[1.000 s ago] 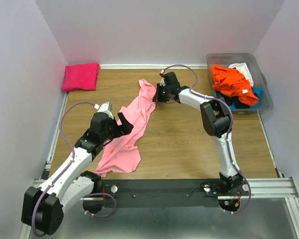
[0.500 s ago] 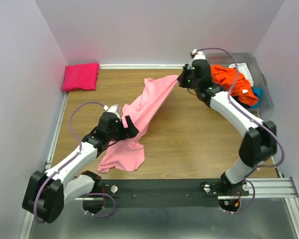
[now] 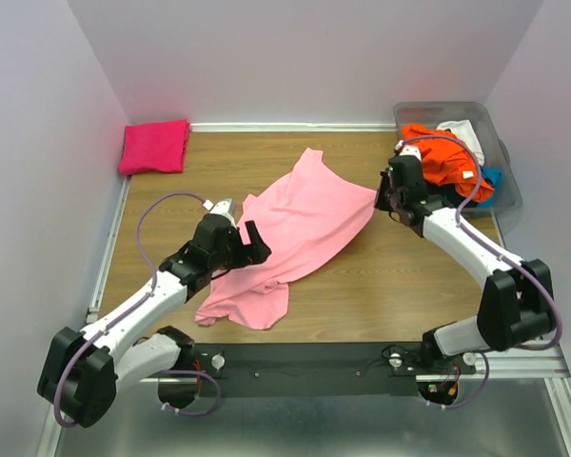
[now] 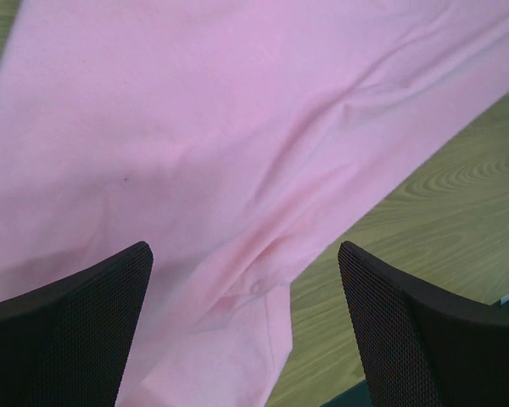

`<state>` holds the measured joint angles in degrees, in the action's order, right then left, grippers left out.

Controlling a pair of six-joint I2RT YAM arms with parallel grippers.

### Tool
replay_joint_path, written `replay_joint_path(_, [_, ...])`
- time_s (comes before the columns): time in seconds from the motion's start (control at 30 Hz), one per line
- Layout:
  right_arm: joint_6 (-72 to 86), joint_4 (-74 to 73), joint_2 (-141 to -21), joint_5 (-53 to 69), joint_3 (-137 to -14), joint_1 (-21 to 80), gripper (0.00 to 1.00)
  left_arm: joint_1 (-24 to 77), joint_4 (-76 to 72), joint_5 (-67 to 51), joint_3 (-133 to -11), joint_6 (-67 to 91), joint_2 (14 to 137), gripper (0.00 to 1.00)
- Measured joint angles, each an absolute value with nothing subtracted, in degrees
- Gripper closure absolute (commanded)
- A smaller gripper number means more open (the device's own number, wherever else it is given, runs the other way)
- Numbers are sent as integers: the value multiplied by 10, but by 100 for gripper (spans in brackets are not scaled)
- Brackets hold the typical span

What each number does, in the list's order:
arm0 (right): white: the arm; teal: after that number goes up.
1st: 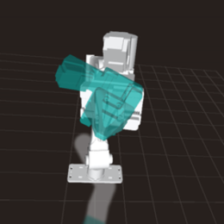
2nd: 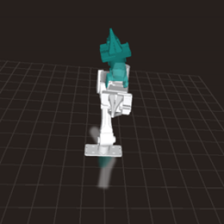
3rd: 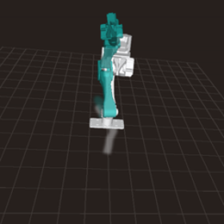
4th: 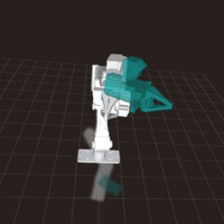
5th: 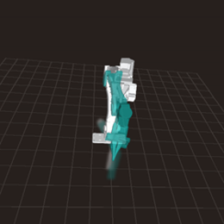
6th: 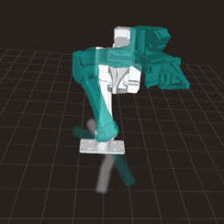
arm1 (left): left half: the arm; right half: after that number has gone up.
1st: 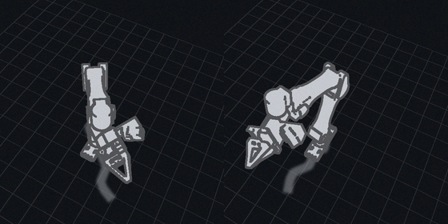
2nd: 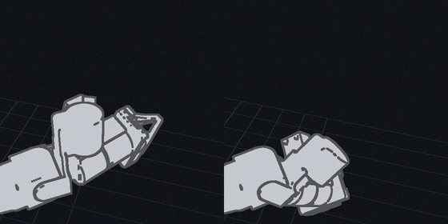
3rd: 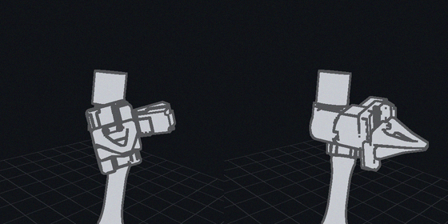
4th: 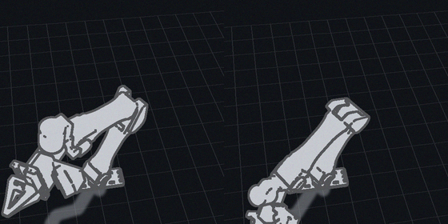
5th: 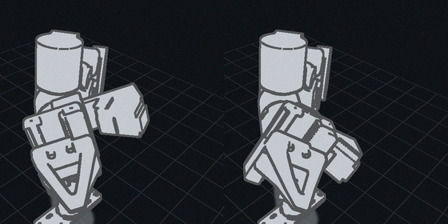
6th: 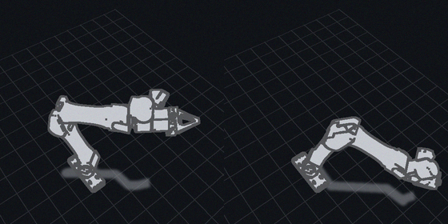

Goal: Fold and stack the t-shirts
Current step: Flatten the tshirt out

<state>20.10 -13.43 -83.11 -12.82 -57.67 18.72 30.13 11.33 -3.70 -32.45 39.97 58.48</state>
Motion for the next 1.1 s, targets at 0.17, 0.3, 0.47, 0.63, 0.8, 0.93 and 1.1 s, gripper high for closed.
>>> replay_joint_path(0.17, [209,-133,-798,-128,-577,183,99,301,116,-3,-308,427,582,5])
replay_joint_path(0.3, [220,-135,-773,-128,-563,183,99,301,98,12,-303,435,627,19])
replay_joint_path(0.47, [234,-157,-719,-128,-534,182,99,300,73,38,-333,423,741,48])
replay_joint_path(0.63, [248,-177,-652,-127,-507,182,99,286,58,45,-426,388,877,57])
replay_joint_path(0.8, [263,-208,-603,-121,-486,182,99,270,65,43,-595,337,1030,62])
replay_joint_path(0.93, [281,-229,-583,-102,-469,181,99,258,83,42,-747,295,1146,59])
replay_joint_path(1.1, [301,-246,-577,-71,-454,180,99,239,113,41,-924,256,1260,40])
